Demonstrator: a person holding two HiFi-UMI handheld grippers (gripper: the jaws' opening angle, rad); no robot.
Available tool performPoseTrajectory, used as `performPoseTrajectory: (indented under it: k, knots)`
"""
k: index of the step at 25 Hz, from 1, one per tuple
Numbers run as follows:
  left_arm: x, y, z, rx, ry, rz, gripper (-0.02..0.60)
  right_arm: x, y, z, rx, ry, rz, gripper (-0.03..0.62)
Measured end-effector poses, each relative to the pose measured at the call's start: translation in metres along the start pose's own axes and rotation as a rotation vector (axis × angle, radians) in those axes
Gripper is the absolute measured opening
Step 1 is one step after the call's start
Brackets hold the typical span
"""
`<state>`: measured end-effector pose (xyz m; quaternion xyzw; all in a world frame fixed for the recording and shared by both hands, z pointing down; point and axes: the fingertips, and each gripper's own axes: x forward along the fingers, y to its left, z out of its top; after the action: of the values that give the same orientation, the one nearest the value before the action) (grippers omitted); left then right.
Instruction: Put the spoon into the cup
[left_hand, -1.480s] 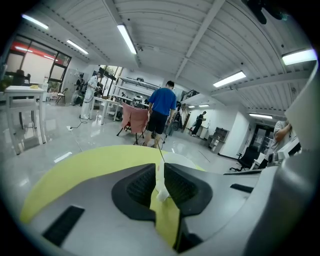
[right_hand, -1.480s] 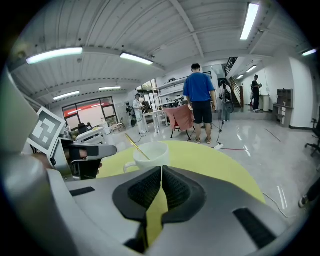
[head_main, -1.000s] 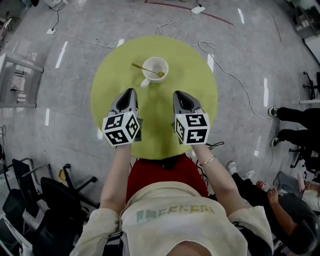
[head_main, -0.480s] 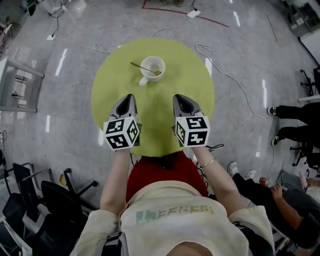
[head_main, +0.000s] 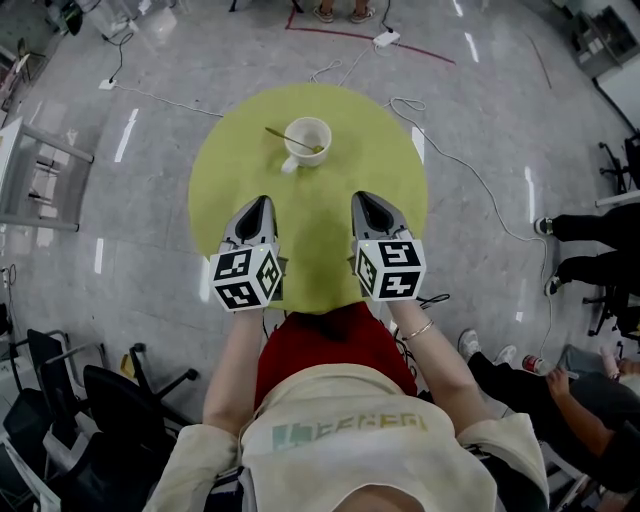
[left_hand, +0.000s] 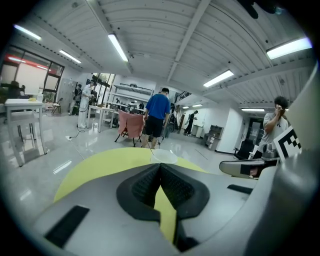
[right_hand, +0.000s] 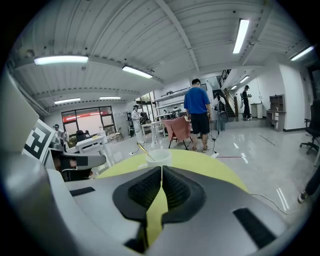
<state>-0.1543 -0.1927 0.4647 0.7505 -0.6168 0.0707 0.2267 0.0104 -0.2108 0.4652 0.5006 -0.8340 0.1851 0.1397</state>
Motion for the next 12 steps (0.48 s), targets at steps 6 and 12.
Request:
performPoseTrajectory:
  k: [6,12]
  knots:
    - [-0.019,-0.004,0.012,0.017,-0.044,-0.005,0.023,-0.016,0.007,0.008,-0.006,-0.041,-0.005,0.037]
    - [-0.039,-0.004,0.020,0.044,-0.093,0.002,0.023,-0.035,0.010,0.017,-0.016,-0.100,-0.027,0.037]
